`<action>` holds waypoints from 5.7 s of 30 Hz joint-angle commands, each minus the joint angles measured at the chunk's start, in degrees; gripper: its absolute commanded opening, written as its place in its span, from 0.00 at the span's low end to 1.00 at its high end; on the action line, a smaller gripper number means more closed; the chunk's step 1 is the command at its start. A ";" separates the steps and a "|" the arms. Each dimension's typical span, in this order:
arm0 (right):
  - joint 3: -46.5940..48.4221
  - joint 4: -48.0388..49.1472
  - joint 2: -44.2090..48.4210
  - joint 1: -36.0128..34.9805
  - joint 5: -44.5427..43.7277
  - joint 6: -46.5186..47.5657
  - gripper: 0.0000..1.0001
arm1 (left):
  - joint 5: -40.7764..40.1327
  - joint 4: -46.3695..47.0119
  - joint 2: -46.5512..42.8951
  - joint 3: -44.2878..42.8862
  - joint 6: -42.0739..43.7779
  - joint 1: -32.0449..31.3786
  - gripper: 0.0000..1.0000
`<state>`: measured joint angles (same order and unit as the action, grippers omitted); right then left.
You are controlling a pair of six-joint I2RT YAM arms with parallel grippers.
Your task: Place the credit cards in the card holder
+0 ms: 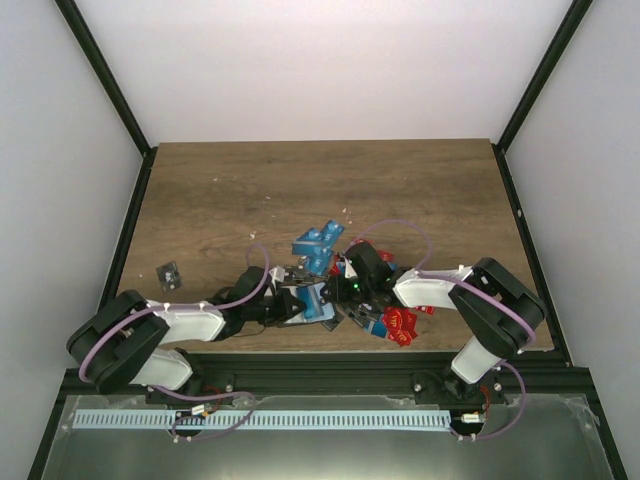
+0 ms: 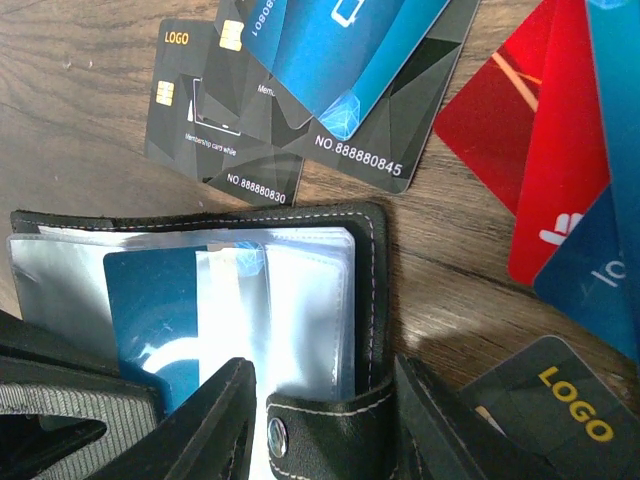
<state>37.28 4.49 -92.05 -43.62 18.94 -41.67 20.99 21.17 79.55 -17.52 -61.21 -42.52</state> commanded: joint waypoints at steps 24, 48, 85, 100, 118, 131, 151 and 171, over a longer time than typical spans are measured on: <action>-1.86 -4.65 -1.03 -0.68 2.45 -0.91 0.40 | 1.33 -0.88 5.61 -1.72 1.95 -1.44 0.04; 1.30 -12.00 6.56 -0.56 -2.94 1.21 0.41 | -0.48 -21.06 -2.10 -7.11 8.59 -2.57 0.50; -5.55 0.45 7.04 -1.82 10.25 -3.15 0.41 | -3.15 -24.91 5.92 -14.75 19.32 -2.74 0.04; -3.64 -1.84 6.91 -1.90 8.96 -2.22 0.41 | -3.06 -24.27 8.05 -14.37 19.48 -2.89 0.04; 2.33 -5.32 5.11 -6.58 6.16 -0.13 0.41 | -5.48 -26.82 6.06 -14.86 19.63 -3.30 0.04; 9.28 -7.63 -0.45 -10.64 4.13 -0.03 0.41 | -15.68 -39.95 -12.40 -13.04 16.28 -3.26 0.06; 18.71 -18.55 -7.30 -14.58 -7.96 0.72 0.45 | -18.01 -41.45 -27.75 -5.80 13.29 -3.04 0.09; 10.45 -21.97 3.49 -9.42 -16.14 1.11 0.46 | -15.08 -30.81 -10.46 -7.55 16.94 -3.32 0.08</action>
<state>49.98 -16.71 -90.76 -54.72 4.47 -40.99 4.69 -13.39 65.39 -23.57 -46.13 -45.69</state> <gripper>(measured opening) 0.459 0.085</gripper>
